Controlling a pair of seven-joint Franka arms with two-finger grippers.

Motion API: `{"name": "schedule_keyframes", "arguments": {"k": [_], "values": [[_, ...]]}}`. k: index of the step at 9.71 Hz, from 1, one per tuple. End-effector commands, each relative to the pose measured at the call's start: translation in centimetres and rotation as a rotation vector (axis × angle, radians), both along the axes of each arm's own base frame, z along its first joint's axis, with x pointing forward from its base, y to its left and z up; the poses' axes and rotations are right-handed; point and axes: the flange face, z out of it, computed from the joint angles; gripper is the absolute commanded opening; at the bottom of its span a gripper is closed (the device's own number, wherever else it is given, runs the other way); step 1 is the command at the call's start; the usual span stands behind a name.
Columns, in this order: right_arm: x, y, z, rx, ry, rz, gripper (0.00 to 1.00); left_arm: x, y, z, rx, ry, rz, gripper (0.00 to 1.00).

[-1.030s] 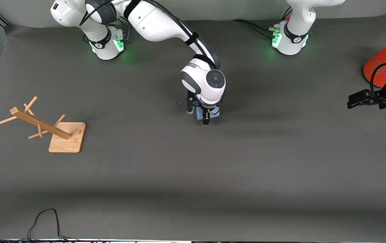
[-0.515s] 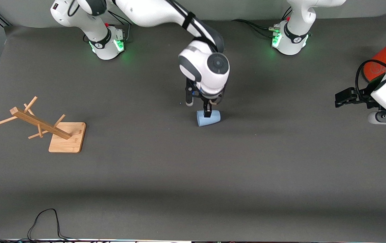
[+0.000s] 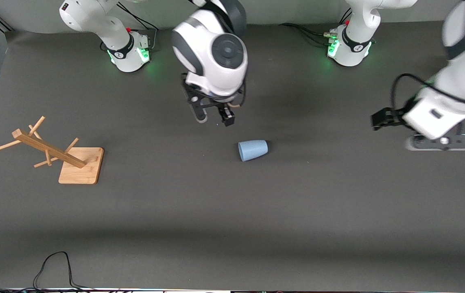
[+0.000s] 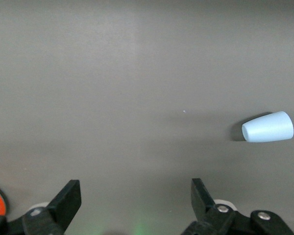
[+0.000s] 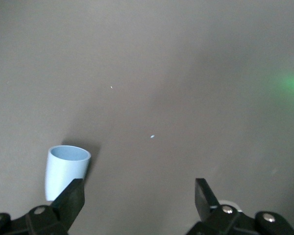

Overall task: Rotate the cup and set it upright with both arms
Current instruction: 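Reach the left gripper to the cup lying on its side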

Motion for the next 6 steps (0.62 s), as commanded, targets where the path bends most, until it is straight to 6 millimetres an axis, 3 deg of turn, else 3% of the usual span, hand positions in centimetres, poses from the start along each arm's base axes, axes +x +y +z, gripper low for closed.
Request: {"name": "schedule_keyframes", "arguments": {"k": [1,3,5,6], "values": [[1.0,-7.0,4.3,0.055,0.019,0.212,1.00,-1.8,-7.9,-1.3,0.060,-0.023,0.047,1.00],[3.1,-16.0,8.1,0.125,0.031,0.357,1.00,-3.6,-15.8,-2.7,0.120,-0.064,0.093,1.00],[5.0,-24.4,10.5,0.191,0.035,0.485,1.00,-4.8,-22.0,-4.5,0.137,-0.093,0.164,1.00],[5.8,-27.9,11.2,0.209,0.041,0.524,1.00,-5.0,-24.8,-6.8,0.153,-0.120,0.191,1.00]]}}
